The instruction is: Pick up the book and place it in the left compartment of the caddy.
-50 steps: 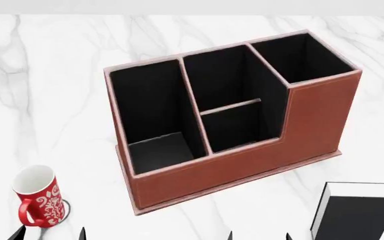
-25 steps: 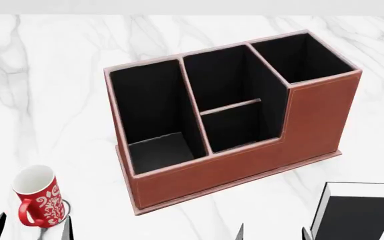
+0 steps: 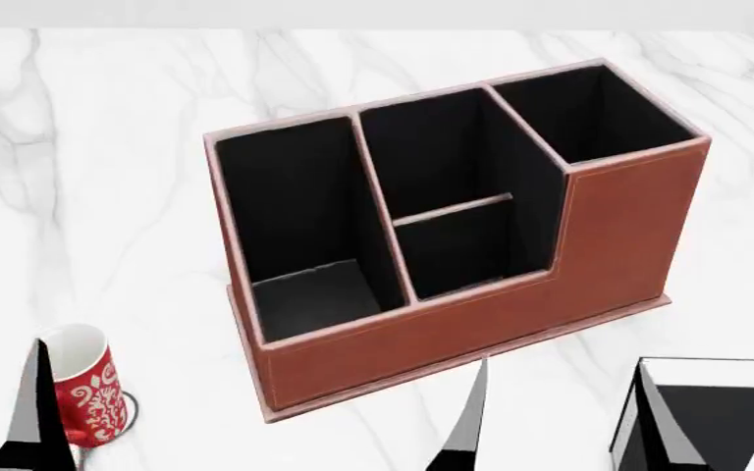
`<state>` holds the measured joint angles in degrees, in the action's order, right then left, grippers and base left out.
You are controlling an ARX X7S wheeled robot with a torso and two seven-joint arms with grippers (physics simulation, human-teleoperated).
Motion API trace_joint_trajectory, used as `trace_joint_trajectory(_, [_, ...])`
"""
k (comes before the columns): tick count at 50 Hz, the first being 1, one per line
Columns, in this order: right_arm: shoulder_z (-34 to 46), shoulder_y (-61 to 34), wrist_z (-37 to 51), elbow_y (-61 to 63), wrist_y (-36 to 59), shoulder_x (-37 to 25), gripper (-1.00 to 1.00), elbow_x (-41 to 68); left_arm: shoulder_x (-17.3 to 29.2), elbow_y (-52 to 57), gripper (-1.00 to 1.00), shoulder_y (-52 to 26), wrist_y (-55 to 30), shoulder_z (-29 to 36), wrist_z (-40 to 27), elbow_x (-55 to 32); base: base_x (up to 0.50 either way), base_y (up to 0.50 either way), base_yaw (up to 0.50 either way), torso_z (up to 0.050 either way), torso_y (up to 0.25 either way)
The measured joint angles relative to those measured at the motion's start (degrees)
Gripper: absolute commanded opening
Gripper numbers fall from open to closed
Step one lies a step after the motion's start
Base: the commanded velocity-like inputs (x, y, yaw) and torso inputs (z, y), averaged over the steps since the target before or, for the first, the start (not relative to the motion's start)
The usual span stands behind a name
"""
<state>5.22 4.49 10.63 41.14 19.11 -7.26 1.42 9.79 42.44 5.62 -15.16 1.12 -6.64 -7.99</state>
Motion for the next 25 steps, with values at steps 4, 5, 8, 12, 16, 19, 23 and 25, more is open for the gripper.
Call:
trace_joint_trajectory(4, [0.5, -0.4, 0.3, 4.1, 2.7, -0.5, 1.0, -0.2, 0.6, 3.8, 1.0, 0.2, -1.4, -0.8, -0.5, -1.0, 0.0, 0.0, 0.0, 0.0, 0.0])
trace_joint_trajectory(5, [0.6, -0.5, 0.4, 5.0, 3.3, -0.6, 1.0, -0.2, 0.7, 4.7, 1.0, 0.2, -1.7, -1.0, -0.6, -1.2, 0.0, 0.0, 0.0, 0.0, 0.0])
trace_joint_trajectory(8, [0.8, -0.9, 0.6, 7.7, 5.1, -0.9, 1.0, -0.3, 1.1, 7.1, 1.0, 0.3, -2.6, -1.5, -0.9, -1.8, 0.0, 0.0, 0.0, 0.0, 0.0])
trace_joint_trajectory(12, [0.9, -1.4, 1.0, 10.6, 7.1, -1.3, 1.0, -0.5, 1.5, 9.6, 1.0, 0.4, -3.6, -2.1, -1.3, -2.6, 0.0, 0.0, 0.0, 0.0, 0.0])
trace_joint_trajectory(16, [0.6, -2.0, 1.7, 13.0, 9.2, -1.3, 1.0, -0.5, 2.0, 11.7, 1.0, 0.3, -4.5, -2.8, -1.8, -3.4, 0.0, 0.0, 0.0, 0.0, 0.0])
trace_joint_trajectory(19, [0.7, -2.3, 2.1, 14.1, 10.4, -1.4, 1.0, -0.7, 2.3, 13.0, 1.0, 0.3, -5.1, -3.1, -2.2, -3.9, 0.0, 0.0, 0.0, 0.0, 0.0])
trace_joint_trajectory(23, [1.0, -2.8, 2.6, 15.1, 11.6, -1.7, 1.0, -1.0, 2.8, 14.2, 1.0, 0.3, -5.6, -3.4, -2.7, -4.3, 0.01, 0.0, 0.0, 0.0, 0.0])
trace_joint_trajectory(25, [1.2, -2.8, 2.7, 15.5, 11.9, -1.8, 1.0, -1.1, 3.0, 14.7, 1.0, 0.3, -5.7, -3.4, -2.9, -4.5, 0.28, 0.0, 0.0, 0.0, 0.0])
